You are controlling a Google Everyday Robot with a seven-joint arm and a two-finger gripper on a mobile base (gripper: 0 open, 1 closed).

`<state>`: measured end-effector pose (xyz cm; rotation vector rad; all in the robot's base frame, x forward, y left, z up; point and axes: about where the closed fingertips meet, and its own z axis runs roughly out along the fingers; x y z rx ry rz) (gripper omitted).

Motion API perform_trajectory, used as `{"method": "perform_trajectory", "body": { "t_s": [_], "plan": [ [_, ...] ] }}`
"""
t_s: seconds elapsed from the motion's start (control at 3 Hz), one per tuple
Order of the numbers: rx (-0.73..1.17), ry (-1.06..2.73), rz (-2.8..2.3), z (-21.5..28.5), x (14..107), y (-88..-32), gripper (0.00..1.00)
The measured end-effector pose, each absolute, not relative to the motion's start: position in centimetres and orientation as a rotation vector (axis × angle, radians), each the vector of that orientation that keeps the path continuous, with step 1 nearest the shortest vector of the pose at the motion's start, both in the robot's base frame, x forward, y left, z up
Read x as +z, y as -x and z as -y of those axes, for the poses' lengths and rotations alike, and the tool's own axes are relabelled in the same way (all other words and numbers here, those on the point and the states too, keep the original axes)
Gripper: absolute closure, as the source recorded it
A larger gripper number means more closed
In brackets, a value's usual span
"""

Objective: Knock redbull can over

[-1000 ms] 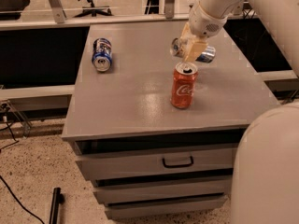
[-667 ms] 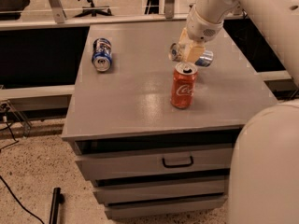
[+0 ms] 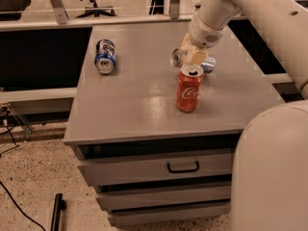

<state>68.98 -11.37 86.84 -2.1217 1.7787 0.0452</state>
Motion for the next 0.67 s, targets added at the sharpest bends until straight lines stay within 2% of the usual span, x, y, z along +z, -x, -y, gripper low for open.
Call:
{"method": "perform_trajectory", "body": {
  "t_s": [0.33,0.67],
  "plan": [
    [0.048,2.123,-1.778,11.21,86.56,-69.10,0.06],
    [0.050,2.124,-1.777,11.10,86.38,-69.18,0.00]
  ]
}}
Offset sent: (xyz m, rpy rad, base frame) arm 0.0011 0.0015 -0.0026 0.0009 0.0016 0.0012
